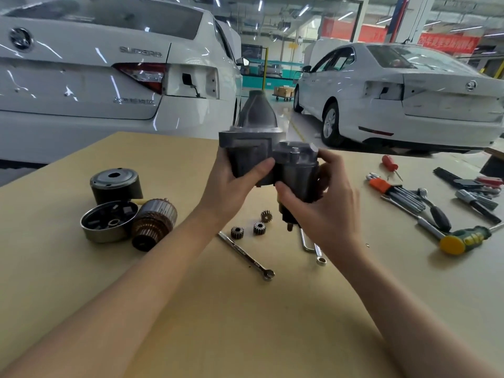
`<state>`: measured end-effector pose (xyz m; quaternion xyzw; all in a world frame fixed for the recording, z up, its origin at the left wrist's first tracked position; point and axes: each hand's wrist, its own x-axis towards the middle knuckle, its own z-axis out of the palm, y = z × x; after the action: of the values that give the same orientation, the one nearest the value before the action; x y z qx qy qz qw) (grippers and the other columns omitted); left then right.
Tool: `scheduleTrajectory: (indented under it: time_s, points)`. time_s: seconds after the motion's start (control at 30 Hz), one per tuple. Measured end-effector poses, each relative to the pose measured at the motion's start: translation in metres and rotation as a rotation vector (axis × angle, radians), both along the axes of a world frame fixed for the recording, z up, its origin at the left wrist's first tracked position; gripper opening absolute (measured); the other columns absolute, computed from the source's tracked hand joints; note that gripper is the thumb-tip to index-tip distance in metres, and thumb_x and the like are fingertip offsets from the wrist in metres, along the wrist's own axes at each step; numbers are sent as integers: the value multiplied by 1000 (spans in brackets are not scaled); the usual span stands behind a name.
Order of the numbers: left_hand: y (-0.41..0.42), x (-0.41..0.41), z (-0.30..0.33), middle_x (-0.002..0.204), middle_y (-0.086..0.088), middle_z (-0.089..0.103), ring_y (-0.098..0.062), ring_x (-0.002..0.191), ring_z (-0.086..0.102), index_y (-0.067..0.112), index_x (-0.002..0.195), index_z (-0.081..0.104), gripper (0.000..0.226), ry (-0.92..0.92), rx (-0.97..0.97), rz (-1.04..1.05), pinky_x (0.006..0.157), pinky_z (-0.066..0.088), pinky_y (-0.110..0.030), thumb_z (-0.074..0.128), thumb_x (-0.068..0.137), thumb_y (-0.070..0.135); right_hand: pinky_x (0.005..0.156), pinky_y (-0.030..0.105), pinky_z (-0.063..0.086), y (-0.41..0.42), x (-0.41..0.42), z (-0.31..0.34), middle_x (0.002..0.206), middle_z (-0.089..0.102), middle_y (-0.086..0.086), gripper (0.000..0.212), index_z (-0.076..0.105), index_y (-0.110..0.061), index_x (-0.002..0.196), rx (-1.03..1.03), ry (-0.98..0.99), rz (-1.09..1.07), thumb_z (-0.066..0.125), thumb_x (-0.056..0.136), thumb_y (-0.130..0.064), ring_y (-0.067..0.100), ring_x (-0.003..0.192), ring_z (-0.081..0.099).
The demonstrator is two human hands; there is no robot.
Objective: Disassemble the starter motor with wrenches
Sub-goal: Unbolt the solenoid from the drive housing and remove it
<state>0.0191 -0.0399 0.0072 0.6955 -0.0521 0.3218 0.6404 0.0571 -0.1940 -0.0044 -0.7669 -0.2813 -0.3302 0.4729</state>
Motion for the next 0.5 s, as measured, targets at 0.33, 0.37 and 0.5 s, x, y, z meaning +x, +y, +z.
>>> scheduleTrajectory:
  time_s: [0.33, 0.37, 0.5]
  points:
    - [7, -15, 12, 115, -7, 66, -15, 112, 63, -8, 130, 48, 87, -138, 77, -73, 98, 51, -36, 82, 51, 5, 74, 0, 35, -7, 0, -8, 112, 52, -6, 77, 33, -22, 134, -70, -141, 110, 76, 72, -37, 0, 93, 50]
    - [9, -16, 14, 118, -4, 64, -10, 113, 62, -7, 131, 47, 87, -158, 121, -60, 98, 50, -30, 83, 53, 7, 74, 1, 36, -7, 1, -8, 111, 54, -5, 74, 32, -25, 130, -55, -130, 119, 77, 72, -37, 0, 92, 51]
    - [10, -12, 13, 130, 2, 53, -2, 124, 52, 7, 137, 35, 98, -250, 256, -63, 105, 44, -25, 91, 58, 20, 70, 16, 40, -8, 3, -8, 101, 54, -2, 70, 35, -25, 116, 10, -144, 90, 86, 68, -26, 6, 83, 50]
